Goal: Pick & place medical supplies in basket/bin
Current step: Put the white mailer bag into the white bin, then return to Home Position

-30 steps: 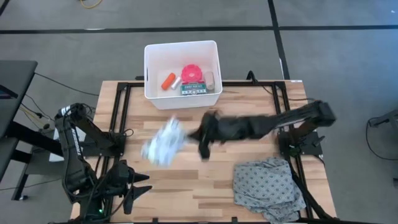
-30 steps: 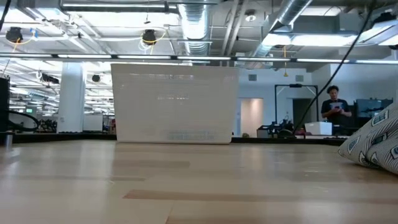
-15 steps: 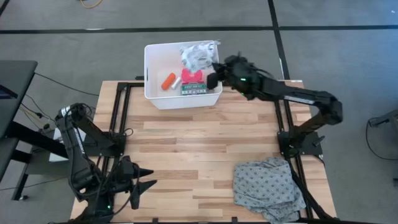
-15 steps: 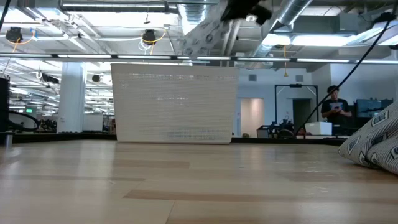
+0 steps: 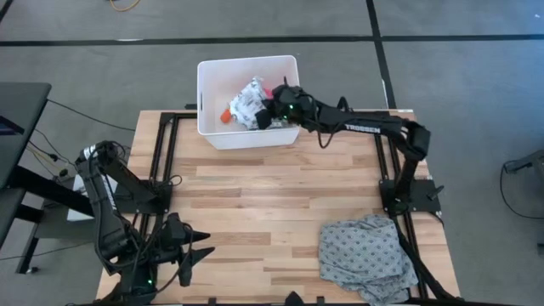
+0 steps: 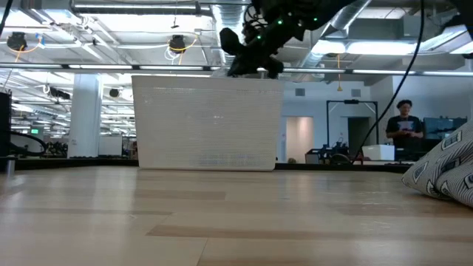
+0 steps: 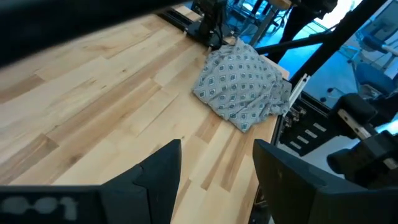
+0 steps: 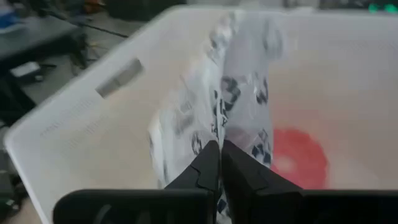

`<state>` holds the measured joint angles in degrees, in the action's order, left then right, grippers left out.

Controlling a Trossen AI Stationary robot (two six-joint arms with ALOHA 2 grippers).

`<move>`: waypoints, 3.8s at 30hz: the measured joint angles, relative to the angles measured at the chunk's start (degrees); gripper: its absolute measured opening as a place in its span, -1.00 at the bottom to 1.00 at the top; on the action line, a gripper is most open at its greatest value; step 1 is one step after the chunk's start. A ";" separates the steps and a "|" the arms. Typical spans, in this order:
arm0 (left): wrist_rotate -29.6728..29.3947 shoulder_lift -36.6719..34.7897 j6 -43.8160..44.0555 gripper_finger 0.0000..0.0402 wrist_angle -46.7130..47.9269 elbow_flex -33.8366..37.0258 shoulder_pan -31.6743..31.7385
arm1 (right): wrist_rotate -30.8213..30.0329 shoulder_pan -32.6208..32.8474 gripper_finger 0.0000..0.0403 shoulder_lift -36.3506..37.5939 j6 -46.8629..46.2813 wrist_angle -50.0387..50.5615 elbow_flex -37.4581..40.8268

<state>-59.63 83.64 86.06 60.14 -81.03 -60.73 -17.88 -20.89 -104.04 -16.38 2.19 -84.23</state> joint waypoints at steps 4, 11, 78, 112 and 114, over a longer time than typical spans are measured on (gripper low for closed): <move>0.41 0.00 -0.65 -0.04 -0.01 0.00 0.00 | 3.25 -0.54 -0.82 -2.70 4.47 1.49 -5.08; 0.43 0.00 -1.49 -0.04 0.46 0.16 0.00 | 3.95 0.00 -0.52 -5.12 9.35 4.95 -12.42; 36.68 -53.71 -94.32 -0.04 -47.96 41.87 31.46 | -4.72 57.18 -0.33 89.63 18.62 16.83 50.19; 70.49 -70.90 -92.60 -0.04 -82.23 73.61 65.07 | 0.06 54.48 -0.31 103.38 32.80 -12.69 75.90; 71.99 -70.90 -91.41 -0.04 -82.10 73.61 65.57 | 0.06 53.39 -0.31 103.36 32.88 -14.99 78.27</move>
<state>12.36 12.73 -5.35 -21.96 -7.42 4.84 -17.82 32.51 -0.69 16.50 -12.79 -5.96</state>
